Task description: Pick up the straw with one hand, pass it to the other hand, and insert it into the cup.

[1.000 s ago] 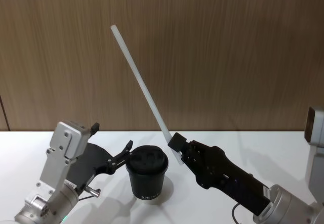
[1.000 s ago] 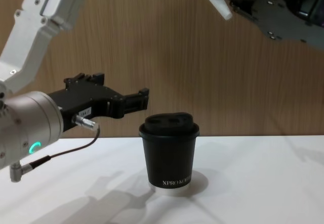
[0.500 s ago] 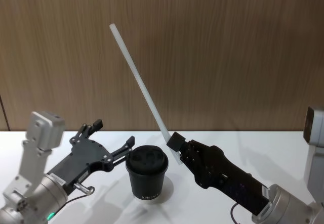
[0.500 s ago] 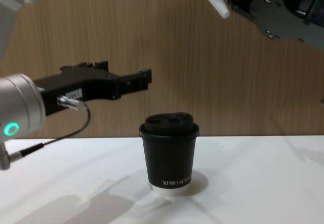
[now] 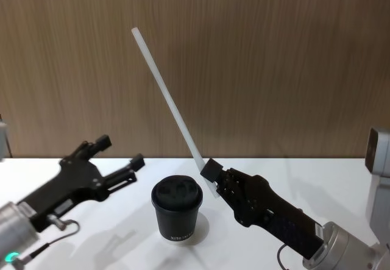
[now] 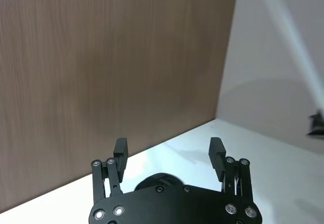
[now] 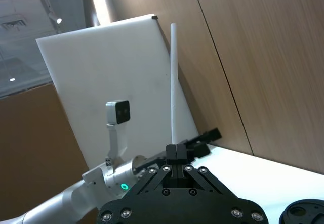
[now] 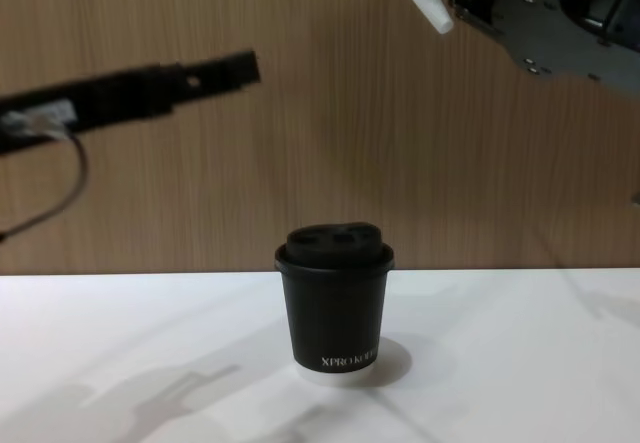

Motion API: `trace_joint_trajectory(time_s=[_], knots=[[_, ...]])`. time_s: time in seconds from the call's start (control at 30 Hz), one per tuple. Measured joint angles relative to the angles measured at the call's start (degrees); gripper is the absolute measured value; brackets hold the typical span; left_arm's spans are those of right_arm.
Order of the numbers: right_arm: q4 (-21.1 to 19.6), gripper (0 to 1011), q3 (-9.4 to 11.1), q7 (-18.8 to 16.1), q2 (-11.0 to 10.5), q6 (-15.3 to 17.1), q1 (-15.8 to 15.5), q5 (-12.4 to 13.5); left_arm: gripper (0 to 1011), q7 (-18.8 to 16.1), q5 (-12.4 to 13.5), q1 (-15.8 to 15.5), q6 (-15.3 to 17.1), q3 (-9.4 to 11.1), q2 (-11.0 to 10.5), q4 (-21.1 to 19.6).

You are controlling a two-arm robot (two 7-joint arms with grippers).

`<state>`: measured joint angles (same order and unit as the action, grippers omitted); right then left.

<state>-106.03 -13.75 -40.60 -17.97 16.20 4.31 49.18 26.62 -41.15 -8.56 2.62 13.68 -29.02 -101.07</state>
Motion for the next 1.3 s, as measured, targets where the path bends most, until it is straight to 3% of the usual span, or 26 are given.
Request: trace_joint_trajectory(time_s=[0.17,0.5,0.9,1.3], knots=[[0.0,1,0.0,0.0,0.0,0.0,0.0,0.0,1003,4.9,-6.2,1.2,1.6,-2.8,-2.1,-1.3],[0.0,1,0.0,0.0,0.0,0.0,0.0,0.0,1003,11.9,-13.7,1.9,4.1,-4.8,-4.7,-1.8],[0.0,1,0.0,0.0,0.0,0.0,0.0,0.0,1004,16.7,-19.0,1.2,6.3,-4.0,-5.0,-0.6],[0.0,1,0.0,0.0,0.0,0.0,0.0,0.0,1003,19.3,-24.3,-0.9,8.4,-1.7,-2.3,2.1]])
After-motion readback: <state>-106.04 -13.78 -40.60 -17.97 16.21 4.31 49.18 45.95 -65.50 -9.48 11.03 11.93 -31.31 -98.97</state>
